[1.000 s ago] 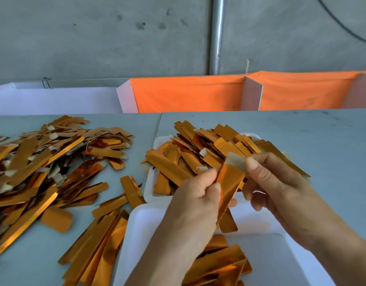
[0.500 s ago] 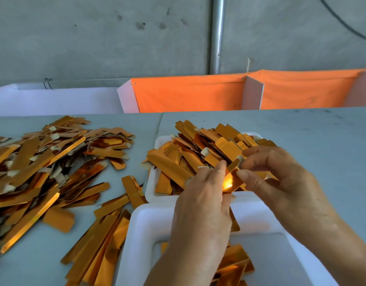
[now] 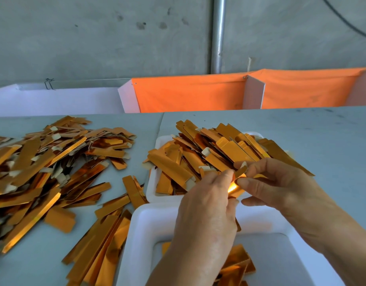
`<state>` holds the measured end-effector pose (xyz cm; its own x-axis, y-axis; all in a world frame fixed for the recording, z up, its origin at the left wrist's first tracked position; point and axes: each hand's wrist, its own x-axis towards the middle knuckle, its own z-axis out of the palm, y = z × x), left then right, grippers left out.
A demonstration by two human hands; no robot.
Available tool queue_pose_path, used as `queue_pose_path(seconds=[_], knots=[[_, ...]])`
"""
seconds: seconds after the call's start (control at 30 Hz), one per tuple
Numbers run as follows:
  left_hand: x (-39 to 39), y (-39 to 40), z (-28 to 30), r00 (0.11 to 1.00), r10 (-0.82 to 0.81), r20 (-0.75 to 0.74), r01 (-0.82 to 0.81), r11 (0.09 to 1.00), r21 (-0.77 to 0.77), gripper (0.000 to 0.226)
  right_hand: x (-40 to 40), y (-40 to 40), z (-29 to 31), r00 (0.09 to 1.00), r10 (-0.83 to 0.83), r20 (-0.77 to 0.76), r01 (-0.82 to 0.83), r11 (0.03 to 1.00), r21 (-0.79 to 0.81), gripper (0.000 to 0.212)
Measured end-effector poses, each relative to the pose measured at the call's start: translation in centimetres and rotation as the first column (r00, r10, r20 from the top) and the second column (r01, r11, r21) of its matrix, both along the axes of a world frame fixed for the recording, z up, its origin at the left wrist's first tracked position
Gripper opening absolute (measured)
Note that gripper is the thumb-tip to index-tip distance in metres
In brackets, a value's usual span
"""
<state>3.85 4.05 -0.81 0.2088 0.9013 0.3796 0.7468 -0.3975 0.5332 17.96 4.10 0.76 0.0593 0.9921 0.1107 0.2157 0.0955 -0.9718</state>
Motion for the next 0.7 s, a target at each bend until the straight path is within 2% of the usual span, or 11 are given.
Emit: queue_pose_path(seconds=[0.13,0.2,0.3,0.43,0.53,0.6,0.7], knots=[[-0.2,0.2,-0.2,1.0,0.002,0.006,-0.002,1.0,0.013,0.055,-0.1,0.1,-0.4,0.995,0.068,0.073,-0.064,0.996,-0.06,0.009],[-0.4,0.1,-0.1,0.999,-0.027,0.036,0.027,1.0,0.004,0.053,0.0,0.1,-0.5,0.991,0.132,0.032,-0.129,0.989,-0.067,0.009],[-0.3,0.0,0.2,0.991,-0.088,0.1,0.091,0.995,-0.029,0.051,0.3,0.0,-0.4,0.978,0.198,-0.061,-0.2,0.98,-0.024,0.022],[-0.5,-0.2,0.8,0.985,-0.117,0.129,0.119,0.993,-0.002,0.041,0.4,0.1,-0.5,0.982,0.168,-0.09,-0.164,0.985,0.045,0.019],[-0.7,-0.3,1.1,0.989,-0.117,0.095,0.117,0.993,0.006,0.038,0.3,0.1,-0.4,0.983,0.156,-0.096,-0.149,0.986,0.077,0.016],[-0.7,-0.2,1.0,0.993,-0.105,0.046,0.105,0.994,0.002,0.037,0.2,-0.1,-0.1,0.982,0.179,-0.062,-0.174,0.981,0.089,0.013],[-0.6,-0.2,1.1,0.997,-0.075,-0.028,0.075,0.997,-0.001,0.04,0.1,-0.5,0.3,0.978,0.175,0.112,-0.185,0.979,0.083,0.016]])
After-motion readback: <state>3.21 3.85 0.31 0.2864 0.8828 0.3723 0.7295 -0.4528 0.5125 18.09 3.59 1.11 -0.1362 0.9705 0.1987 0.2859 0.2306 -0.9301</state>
